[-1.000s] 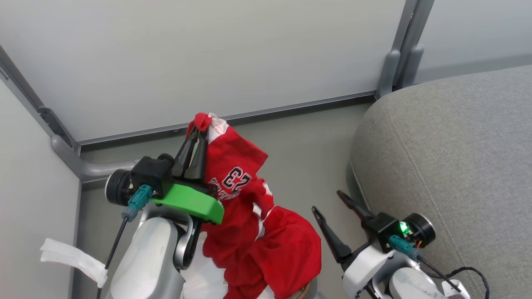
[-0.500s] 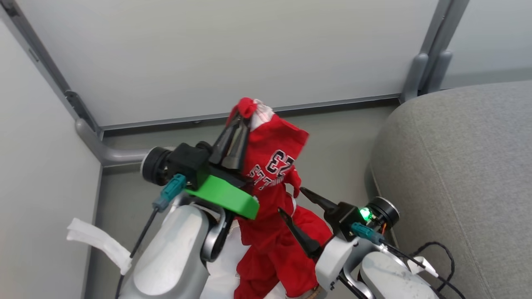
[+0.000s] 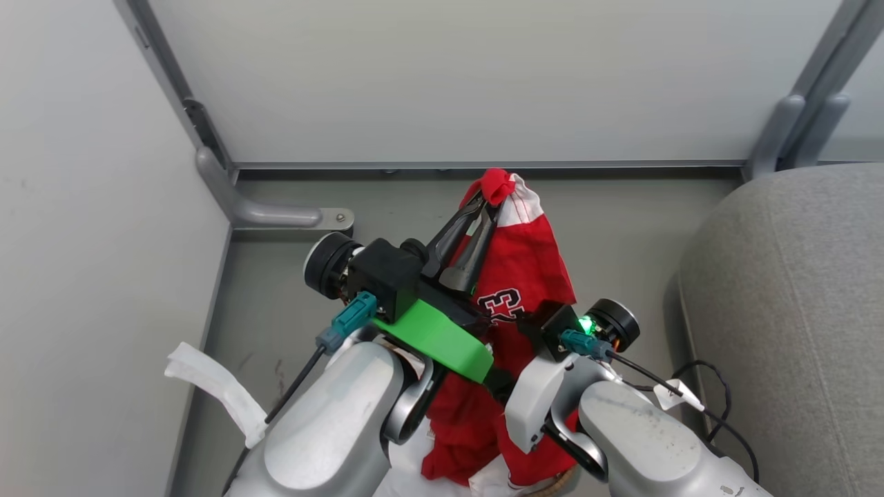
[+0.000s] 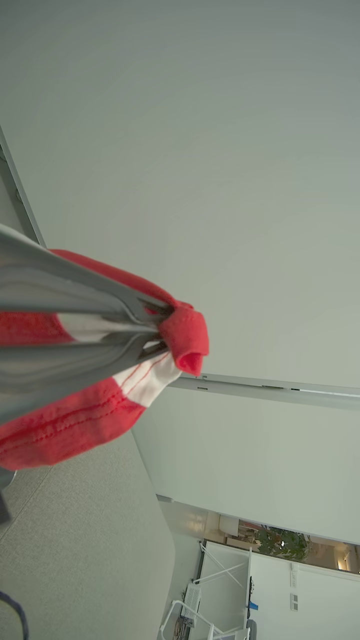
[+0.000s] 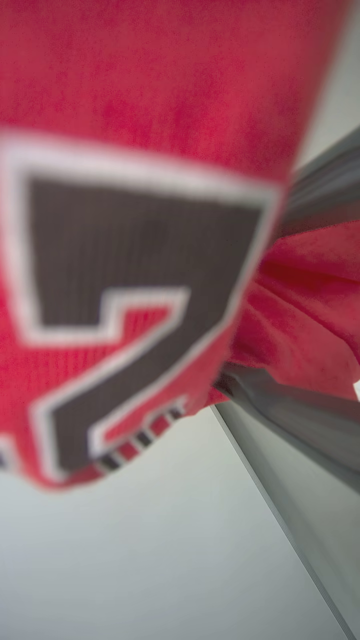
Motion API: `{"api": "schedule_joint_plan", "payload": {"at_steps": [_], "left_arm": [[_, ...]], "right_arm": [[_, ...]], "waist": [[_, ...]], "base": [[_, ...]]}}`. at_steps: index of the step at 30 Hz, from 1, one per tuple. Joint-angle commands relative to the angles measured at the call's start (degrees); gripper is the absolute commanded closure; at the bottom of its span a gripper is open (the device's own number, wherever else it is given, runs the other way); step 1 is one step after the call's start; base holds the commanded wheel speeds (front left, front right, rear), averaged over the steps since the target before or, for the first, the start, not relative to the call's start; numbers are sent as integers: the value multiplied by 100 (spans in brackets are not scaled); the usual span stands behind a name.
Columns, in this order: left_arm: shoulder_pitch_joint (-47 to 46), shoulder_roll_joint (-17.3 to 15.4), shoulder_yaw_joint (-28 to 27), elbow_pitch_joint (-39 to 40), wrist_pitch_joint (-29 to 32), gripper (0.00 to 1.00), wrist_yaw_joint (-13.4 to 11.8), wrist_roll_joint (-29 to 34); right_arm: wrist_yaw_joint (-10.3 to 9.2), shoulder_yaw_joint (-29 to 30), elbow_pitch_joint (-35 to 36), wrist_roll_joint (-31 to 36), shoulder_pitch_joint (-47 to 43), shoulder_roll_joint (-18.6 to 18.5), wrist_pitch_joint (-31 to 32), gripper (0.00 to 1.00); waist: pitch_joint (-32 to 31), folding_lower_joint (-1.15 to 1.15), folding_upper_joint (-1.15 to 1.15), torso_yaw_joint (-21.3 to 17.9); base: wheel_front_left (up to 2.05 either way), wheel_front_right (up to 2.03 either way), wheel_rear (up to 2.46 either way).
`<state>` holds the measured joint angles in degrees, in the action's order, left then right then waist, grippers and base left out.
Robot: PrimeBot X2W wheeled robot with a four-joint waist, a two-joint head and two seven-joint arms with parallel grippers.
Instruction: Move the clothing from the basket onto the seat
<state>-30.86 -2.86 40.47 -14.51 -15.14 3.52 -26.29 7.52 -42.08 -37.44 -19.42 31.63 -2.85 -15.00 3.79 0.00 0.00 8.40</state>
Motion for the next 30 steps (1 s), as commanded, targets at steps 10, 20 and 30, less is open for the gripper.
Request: {"api": "schedule_joint_plan", "payload": {"at_steps": [10, 20, 30], "left_arm": [[-128, -12, 105, -23, -1, 100, -155, -126], [18, -15, -150, -111, 0, 15, -170, 34], [492, -62, -928, -399, 0, 0, -34, 621]], "right_arm": [[-7, -124, -4, -215, 120, -25, -28, 100], [-6, -4, 168, -205, -78, -22, -28, 100], [-7, 292, 691, -56, -524, -16, -28, 100]], "waist": [[122, 0, 0, 181], [144, 0, 0, -188], [186, 0, 0, -1294]], "base": [[0, 0, 0], [0, 0, 0], [0, 0, 0]]}}
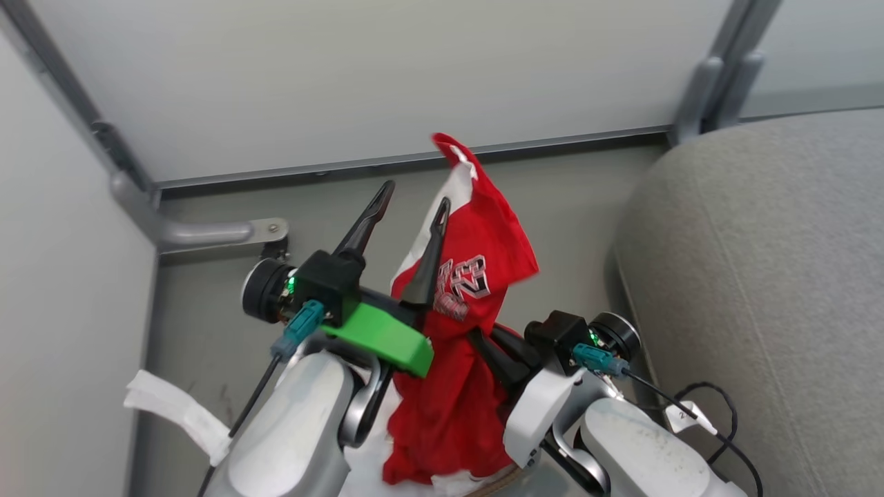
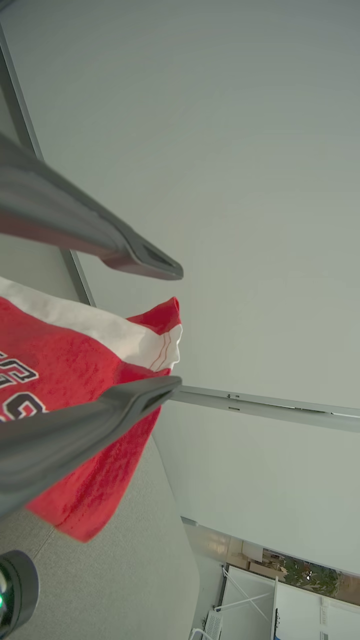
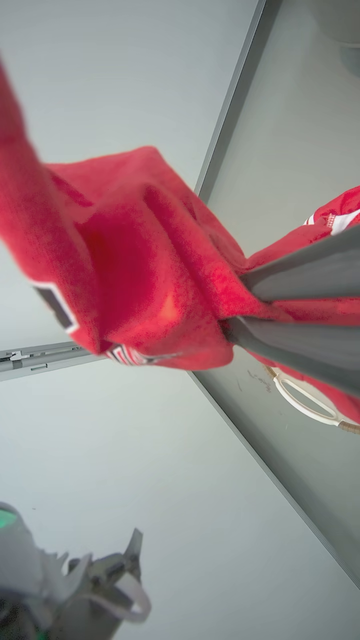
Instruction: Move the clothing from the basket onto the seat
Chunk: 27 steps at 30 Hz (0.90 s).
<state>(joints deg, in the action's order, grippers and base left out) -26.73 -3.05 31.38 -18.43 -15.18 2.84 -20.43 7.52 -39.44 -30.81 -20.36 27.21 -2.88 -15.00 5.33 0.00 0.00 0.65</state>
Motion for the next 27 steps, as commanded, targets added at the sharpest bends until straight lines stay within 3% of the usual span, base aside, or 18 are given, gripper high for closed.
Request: {"api": "schedule_joint_plan", "payload": {"at_steps": [1, 17, 27], "left_arm": [[148, -83, -125, -19, 5, 0, 46, 128], [1006, -182, -1143, 7, 5, 0, 310, 813], [855, -78, -922, -235, 4, 0, 452, 905]], "right_arm": [[-6, 27, 105, 37, -132, -13, -29, 100], [-7, 468, 922, 156, -834, -13, -29, 100], [-6, 1363, 1583, 762, -1079, -3, -29, 100]], "waist": [[45, 0, 0, -702], [186, 0, 0, -3070], [469, 0, 0, -3231]], "base": [[0, 0, 0], [0, 0, 0], [0, 0, 0]]}}
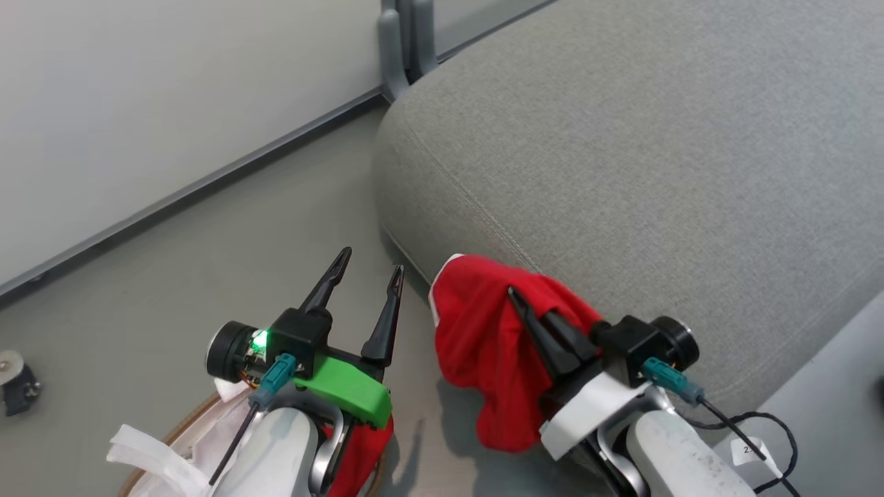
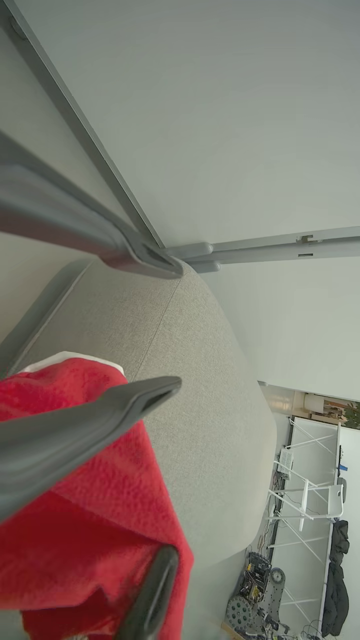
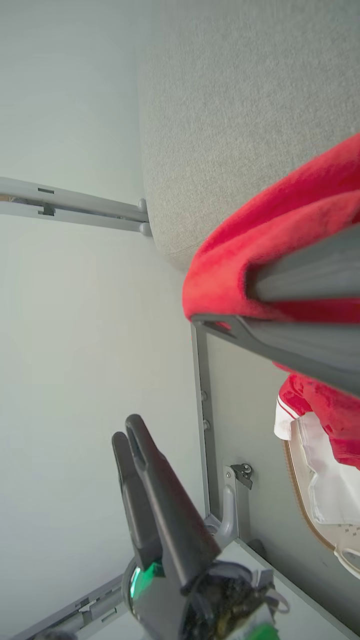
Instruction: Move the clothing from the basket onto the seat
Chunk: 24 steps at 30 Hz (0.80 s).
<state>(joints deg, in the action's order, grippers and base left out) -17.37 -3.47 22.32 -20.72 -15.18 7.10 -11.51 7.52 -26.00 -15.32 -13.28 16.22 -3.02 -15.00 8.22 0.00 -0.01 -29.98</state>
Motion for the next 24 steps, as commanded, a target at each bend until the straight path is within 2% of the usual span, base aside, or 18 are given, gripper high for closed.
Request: {"api": "schedule_joint_plan", "payload": {"at_steps": [1, 6, 14, 19, 24], "left_arm": [[-88, -39, -5, -7, 4, 0, 32, 28], [-110, -76, 30, 79, 4, 0, 36, 90], [-140, -295, 19, 331, 4, 0, 36, 67], [-375, -452, 253, 490, 4, 0, 36, -1], [-742, -637, 535, 567, 4, 0, 38, -55]], "right_arm": [[-6, 98, 81, 120, 81, 9, -29, 100], [-7, 303, 163, 398, 659, -339, -28, 100], [-7, 584, -68, 666, 2657, -1186, -28, 100], [-7, 966, -492, 922, 3895, -1729, -28, 100], [-7, 1346, -1128, 1195, 4772, -2108, -28, 100]], "waist": [[213, 0, 1, -173], [422, 0, 1, -160], [980, 0, 1, -101], [1494, 0, 1, 276], [1941, 0, 1, 688]], "base": [[0, 0, 0], [0, 0, 0], [0, 0, 0], [0, 0, 0], [0, 0, 0]]}}
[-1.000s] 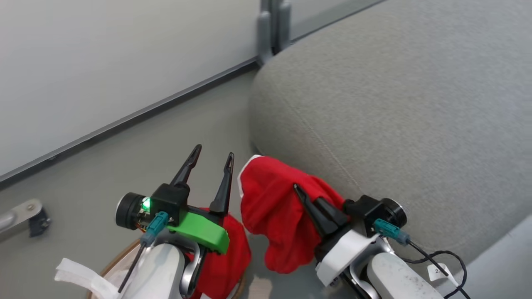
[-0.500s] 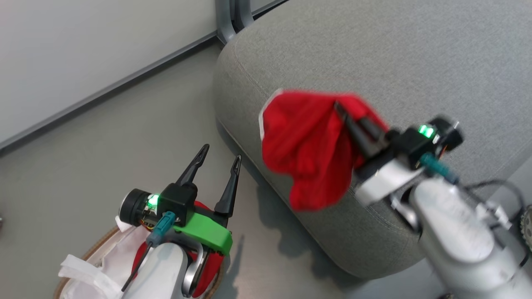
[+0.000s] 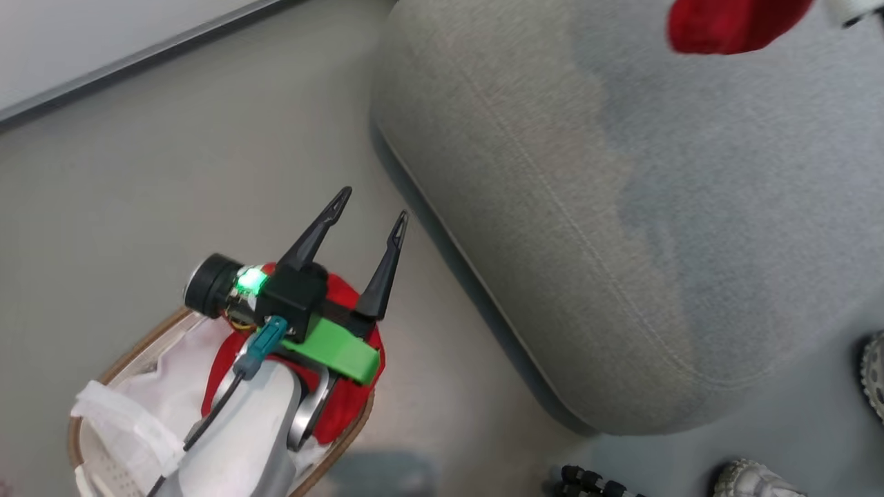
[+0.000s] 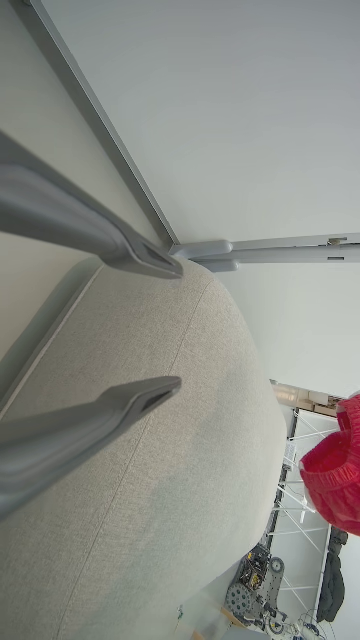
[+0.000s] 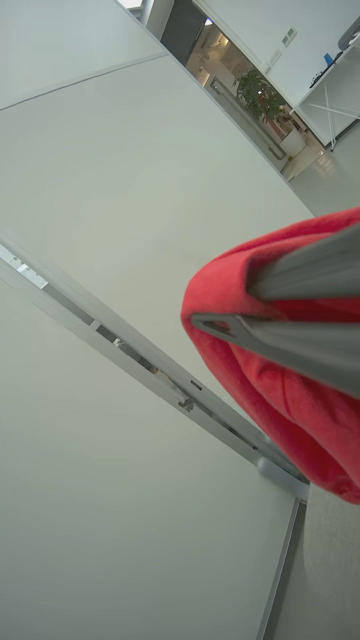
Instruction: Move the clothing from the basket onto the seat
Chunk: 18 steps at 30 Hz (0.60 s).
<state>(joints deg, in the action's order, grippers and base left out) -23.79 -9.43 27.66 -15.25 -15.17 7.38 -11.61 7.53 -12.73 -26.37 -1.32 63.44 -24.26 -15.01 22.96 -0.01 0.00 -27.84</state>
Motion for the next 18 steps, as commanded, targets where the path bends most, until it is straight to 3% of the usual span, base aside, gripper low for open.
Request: {"api": "schedule_joint_plan", "payload": {"at_steps": [1, 5, 13, 14, 15, 16, 17, 18], "left_arm": [[-175, -73, 78, 32, 4, 0, 9, -72], [-395, -166, 257, 85, 3, 0, 10, -125], [-594, -201, 456, 62, 4, 0, 10, -187], [-591, -206, 464, 54, 3, 0, 10, -192], [-592, -209, 460, 37, 4, 0, 10, -197], [-585, -211, 450, 23, 3, 0, 10, -200], [-564, -209, 432, 3, 3, 0, 10, -201], [-539, -207, 414, -20, 3, 0, 10, -201]], "right_arm": [[-8, 97, -160, 82, 171, -53, -27, 100], [-8, 445, -715, 287, 408, -121, -20, 100], [-8, 1352, -1698, 873, -304, 279, -16, 100], [-9, 1475, -1794, 934, -448, 350, -16, 83], [-8, 1614, -1917, 977, -633, 441, -15, 54], [-8, 1680, -1985, 997, -781, 538, -15, 11], [-8, 1776, -2006, 1013, -941, 637, -15, 0], [-8, 1860, -1996, 1036, -1078, 699, -15, 0]], "waist": [[554, 1, 0, 576], [805, 1, 0, 861], [1153, 1, 0, 1167], [1163, 1, 0, 1172], [1165, 1, 0, 1171], [1155, 1, 0, 1163], [1133, 1, 0, 1142], [1108, 1, 0, 1119]], "base": [[0, 0, 0], [0, 0, 0], [0, 0, 0], [0, 0, 0], [0, 0, 0], [0, 0, 0], [0, 0, 0], [0, 0, 0]]}}
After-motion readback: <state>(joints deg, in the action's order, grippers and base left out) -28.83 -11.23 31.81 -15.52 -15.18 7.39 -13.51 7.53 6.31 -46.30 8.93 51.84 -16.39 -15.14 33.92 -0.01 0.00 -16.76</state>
